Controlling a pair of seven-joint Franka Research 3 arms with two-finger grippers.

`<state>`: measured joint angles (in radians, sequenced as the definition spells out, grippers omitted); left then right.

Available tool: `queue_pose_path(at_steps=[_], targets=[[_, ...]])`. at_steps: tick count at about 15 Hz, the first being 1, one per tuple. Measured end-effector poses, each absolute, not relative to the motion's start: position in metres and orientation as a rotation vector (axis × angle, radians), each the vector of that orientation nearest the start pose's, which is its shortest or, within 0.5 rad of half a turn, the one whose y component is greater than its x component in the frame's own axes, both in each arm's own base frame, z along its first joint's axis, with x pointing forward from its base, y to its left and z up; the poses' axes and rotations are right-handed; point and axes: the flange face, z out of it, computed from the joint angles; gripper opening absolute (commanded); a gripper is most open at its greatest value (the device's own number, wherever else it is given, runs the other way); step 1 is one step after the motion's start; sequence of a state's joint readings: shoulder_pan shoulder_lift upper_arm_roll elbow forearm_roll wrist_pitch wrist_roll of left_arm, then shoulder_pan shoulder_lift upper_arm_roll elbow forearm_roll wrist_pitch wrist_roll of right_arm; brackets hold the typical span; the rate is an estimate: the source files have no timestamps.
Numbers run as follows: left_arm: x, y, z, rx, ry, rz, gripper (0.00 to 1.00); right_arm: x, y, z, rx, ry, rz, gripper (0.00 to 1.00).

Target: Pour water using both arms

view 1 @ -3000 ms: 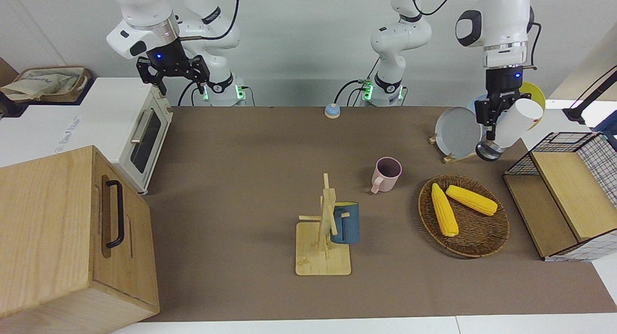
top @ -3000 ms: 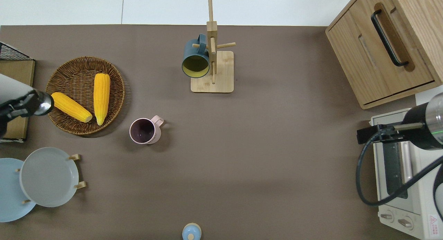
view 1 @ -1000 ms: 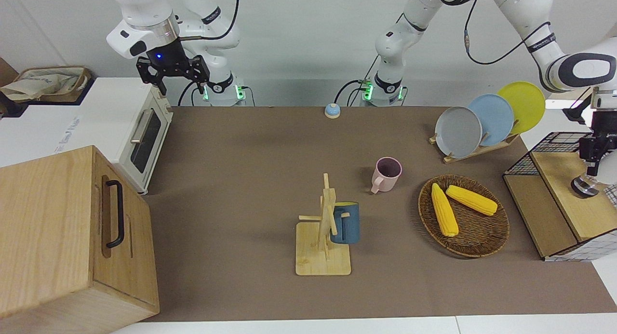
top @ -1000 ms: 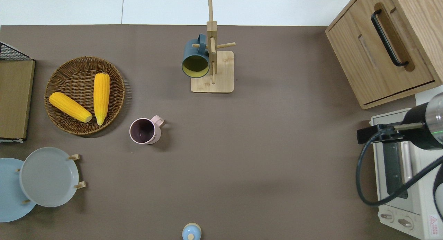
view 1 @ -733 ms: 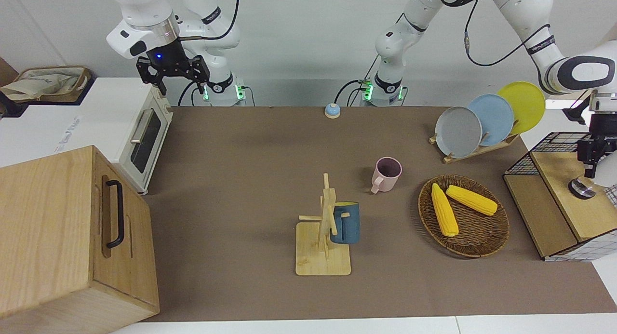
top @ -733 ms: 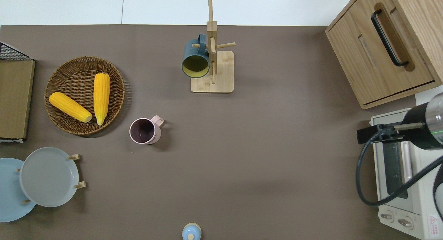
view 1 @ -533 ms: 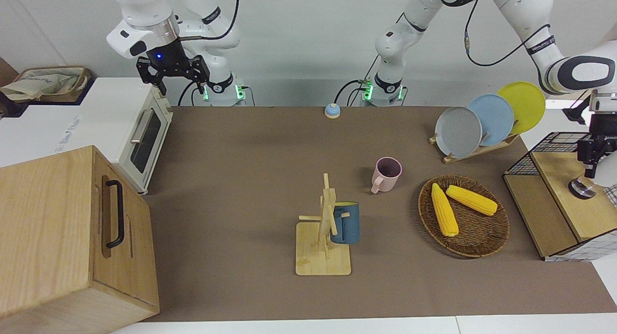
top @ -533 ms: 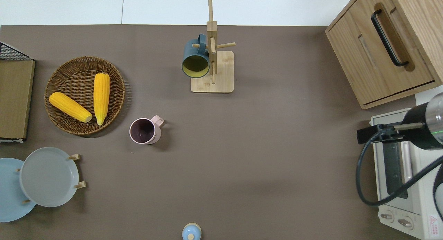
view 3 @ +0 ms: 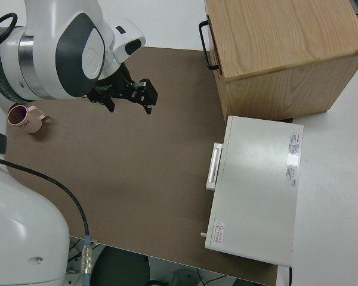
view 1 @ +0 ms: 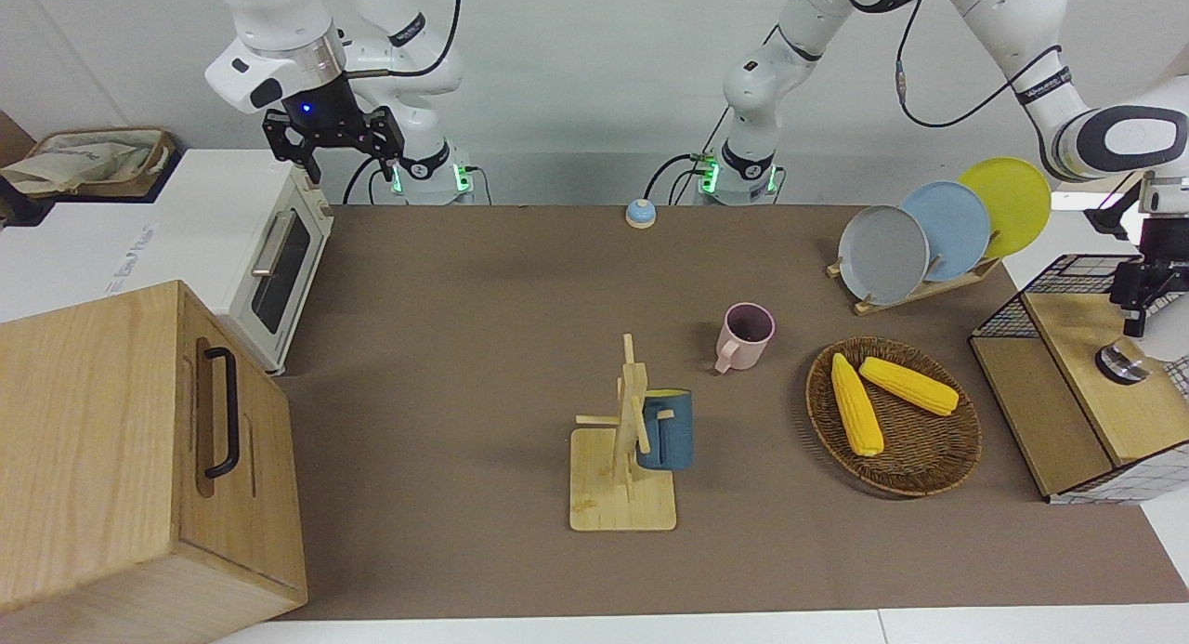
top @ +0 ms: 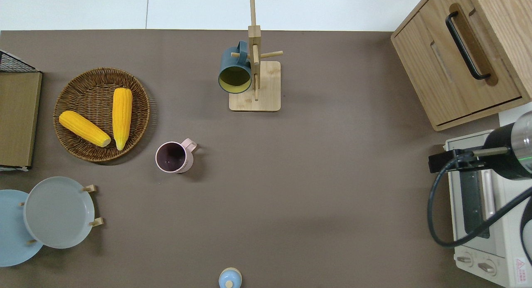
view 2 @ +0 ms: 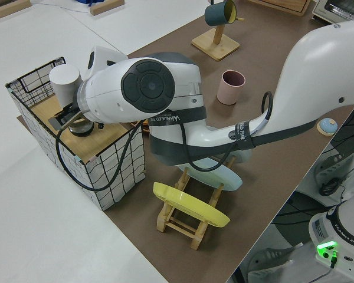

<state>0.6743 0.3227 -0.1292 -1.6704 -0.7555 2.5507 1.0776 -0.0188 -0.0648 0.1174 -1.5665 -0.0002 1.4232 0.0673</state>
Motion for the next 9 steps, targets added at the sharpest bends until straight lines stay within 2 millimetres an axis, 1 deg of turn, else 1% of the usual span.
queue_pose_path(at_steps=[4,7,9], targets=[[0.582,0.373,0.478,-2.964,0.001,-1.228,1.00,0.516,0.053,0.649,-3.153,-0.048,0.123,0.992],[0.583,0.370,0.483,-3.012,0.045,-1.060,1.00,0.516,0.053,0.649,-3.153,-0.048,0.123,0.992],[0.582,0.367,0.495,-3.040,0.075,-0.935,1.00,0.516,0.053,0.649,-3.153,-0.048,0.123,0.990]])
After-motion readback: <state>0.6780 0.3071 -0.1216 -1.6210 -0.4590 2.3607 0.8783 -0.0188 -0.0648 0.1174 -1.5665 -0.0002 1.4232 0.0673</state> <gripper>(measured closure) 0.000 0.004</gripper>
